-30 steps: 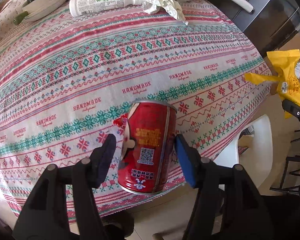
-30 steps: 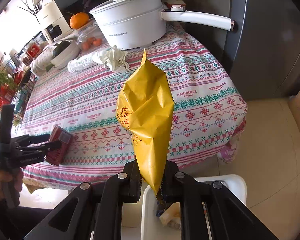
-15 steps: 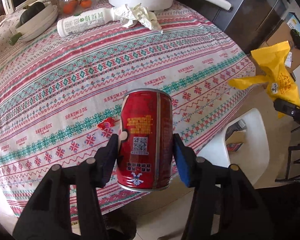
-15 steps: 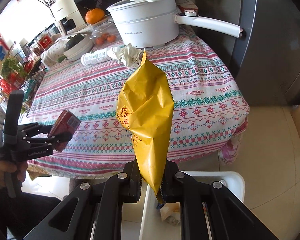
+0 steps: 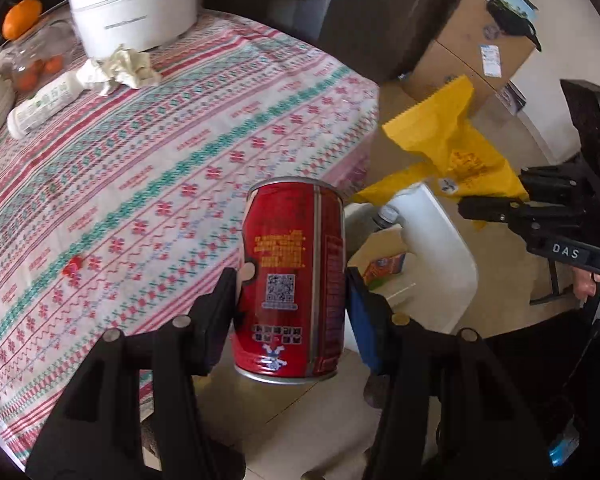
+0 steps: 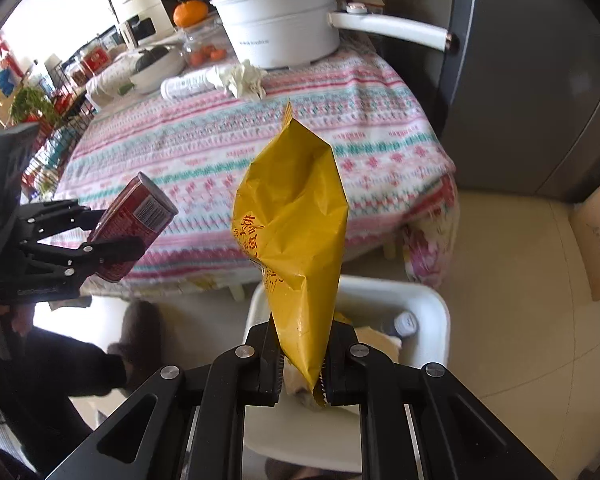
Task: Collect trash
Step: 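Carry the red can with the left gripper while the right carries the yellow bag to the bin, then open the right gripper over the bin while the left gripper drops the red can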
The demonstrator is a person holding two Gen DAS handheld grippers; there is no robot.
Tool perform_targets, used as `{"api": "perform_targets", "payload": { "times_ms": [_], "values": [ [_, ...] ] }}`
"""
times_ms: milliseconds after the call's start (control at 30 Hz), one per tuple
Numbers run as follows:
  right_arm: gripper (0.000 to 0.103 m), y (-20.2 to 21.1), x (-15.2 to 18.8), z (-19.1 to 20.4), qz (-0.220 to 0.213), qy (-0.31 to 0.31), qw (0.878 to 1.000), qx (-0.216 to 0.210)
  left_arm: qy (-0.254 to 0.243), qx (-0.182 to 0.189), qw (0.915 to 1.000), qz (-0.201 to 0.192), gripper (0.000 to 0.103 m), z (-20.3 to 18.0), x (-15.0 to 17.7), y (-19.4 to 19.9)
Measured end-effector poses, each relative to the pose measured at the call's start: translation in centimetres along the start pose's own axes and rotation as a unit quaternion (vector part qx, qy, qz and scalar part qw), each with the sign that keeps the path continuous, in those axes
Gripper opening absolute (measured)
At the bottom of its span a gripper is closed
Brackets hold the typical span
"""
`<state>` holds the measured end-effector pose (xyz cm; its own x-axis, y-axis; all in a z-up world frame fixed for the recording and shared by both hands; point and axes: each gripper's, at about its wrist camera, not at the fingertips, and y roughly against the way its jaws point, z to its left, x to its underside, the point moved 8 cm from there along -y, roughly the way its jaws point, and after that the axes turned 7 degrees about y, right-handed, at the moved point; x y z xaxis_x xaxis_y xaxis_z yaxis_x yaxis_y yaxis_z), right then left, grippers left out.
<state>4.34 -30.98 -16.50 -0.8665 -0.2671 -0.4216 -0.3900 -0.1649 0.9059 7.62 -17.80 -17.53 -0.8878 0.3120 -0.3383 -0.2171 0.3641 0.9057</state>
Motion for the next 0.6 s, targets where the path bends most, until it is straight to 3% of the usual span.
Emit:
{"api": "perform_targets", "payload": {
  "times_ms": [367,433,500,600],
  "values": [
    [0.019,-3.2,6.7,-3.8,0.104,-0.027,0.994,0.003,-0.069,0.021,0.9970,0.028,0.055,-7.0,1.5,-3.4],
    [0.027,-3.3,7.3,-4.8,0.114,-0.046,0.992,0.002,-0.074,0.023,0.9965,0.031,0.055,-7.8,1.5,-3.9],
    [0.049,-3.1,7.6,-5.7,0.113,-0.068,0.991,0.000,-0.078,0.024,0.9961,0.032,0.055,-8.4,1.6,-4.3],
    [0.058,-2.1,7.4,-6.8,0.099,-0.093,0.991,-0.001,-0.085,0.027,0.9954,0.034,0.055,-9.1,1.6,-4.9]
  ]
}}
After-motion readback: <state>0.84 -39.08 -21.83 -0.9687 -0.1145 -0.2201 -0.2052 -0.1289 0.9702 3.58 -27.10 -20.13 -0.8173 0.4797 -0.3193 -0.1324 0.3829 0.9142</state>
